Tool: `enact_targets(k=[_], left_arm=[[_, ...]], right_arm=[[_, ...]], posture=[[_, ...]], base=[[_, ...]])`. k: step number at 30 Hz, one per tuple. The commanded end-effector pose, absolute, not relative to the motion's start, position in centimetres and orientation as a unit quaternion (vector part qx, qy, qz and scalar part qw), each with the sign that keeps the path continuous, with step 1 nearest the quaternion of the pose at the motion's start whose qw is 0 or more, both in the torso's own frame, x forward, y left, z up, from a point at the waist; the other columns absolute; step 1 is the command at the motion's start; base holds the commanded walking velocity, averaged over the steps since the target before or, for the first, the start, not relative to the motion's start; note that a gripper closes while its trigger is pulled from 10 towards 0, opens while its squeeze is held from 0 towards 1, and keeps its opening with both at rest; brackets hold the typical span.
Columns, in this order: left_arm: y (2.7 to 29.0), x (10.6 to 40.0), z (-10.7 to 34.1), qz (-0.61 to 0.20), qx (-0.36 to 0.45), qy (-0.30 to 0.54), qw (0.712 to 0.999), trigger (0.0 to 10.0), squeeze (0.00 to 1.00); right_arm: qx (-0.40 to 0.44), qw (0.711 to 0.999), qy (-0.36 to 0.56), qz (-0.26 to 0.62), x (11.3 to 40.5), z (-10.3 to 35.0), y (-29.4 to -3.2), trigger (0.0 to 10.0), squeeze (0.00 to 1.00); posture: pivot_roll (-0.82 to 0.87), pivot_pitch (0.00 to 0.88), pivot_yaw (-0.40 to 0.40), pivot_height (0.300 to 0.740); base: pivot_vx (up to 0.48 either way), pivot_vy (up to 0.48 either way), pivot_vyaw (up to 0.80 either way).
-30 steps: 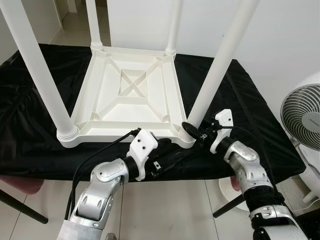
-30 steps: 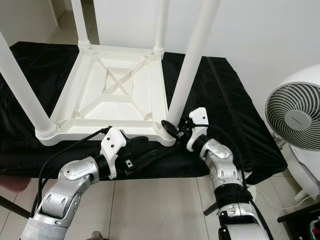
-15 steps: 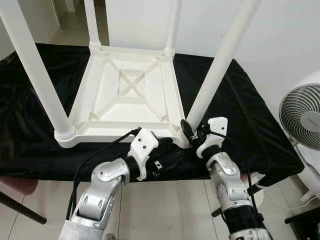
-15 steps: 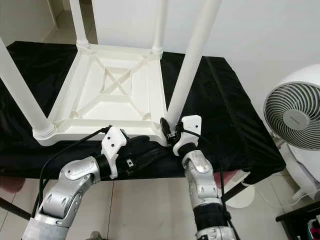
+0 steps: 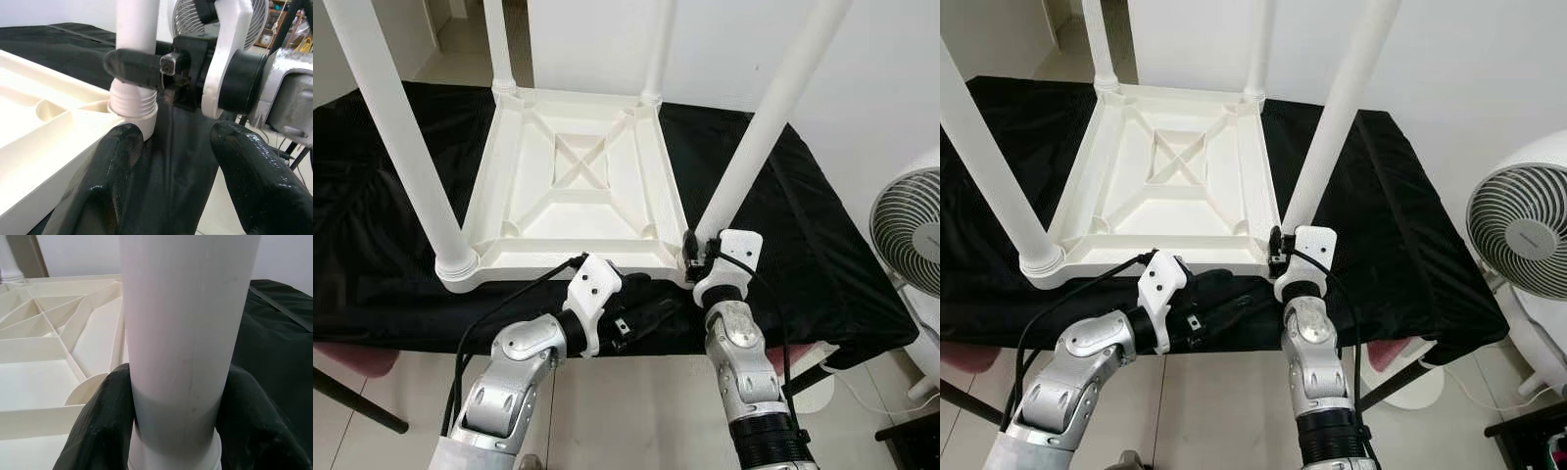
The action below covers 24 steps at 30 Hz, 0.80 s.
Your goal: Building children table
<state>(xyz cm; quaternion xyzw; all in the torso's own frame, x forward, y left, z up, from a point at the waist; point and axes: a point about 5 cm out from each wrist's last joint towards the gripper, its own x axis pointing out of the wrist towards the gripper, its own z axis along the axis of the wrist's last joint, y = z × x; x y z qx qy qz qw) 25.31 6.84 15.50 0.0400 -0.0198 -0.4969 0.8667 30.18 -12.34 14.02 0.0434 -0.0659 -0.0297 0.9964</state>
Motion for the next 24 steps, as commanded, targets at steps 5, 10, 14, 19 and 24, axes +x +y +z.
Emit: enact_targets(k=[5, 10, 14, 19, 24], left_arm=[[7.6, 26.0, 15.7, -0.449, 0.048, -0.021, 0.892, 10.0, 0.00], [7.6, 26.0, 15.6, -0.445, 0.048, -0.020, 0.894, 10.0, 0.00], [7.4, 26.0, 15.5, -0.447, 0.045, -0.019, 0.893, 10.0, 0.00], [7.2, 26.2, 15.8, -0.447, 0.041, -0.022, 0.893, 10.0, 0.00], [7.0, 26.1, 15.7, -0.449, 0.036, -0.022, 0.892, 10.0, 0.00]], right_arm=[[0.043, 0.997, -0.011, -0.070, 28.9, 11.5, -13.1, 0.0, 0.00], [0.050, 0.998, -0.013, -0.038, 28.9, 11.6, -12.0, 10.0, 0.00], [0.046, 0.999, -0.011, -0.012, 28.8, 11.5, -11.3, 10.0, 0.00], [0.059, 0.998, -0.029, 0.025, 28.4, 12.4, -11.9, 10.0, 1.00], [0.038, 0.997, -0.035, 0.048, 28.5, 12.5, -13.6, 10.0, 1.00]], posture=[[0.11, 0.098, -0.061, 0.740], [0.11, 0.092, -0.057, 0.740], [0.11, 0.092, -0.062, 0.740], [0.09, 0.097, -0.070, 0.740], [0.09, 0.100, -0.071, 0.740]], base=[[0.000, 0.000, 0.00], [0.000, 0.000, 0.00], [0.000, 0.000, 0.00], [0.000, 0.000, 0.00], [0.000, 0.000, 0.00]])
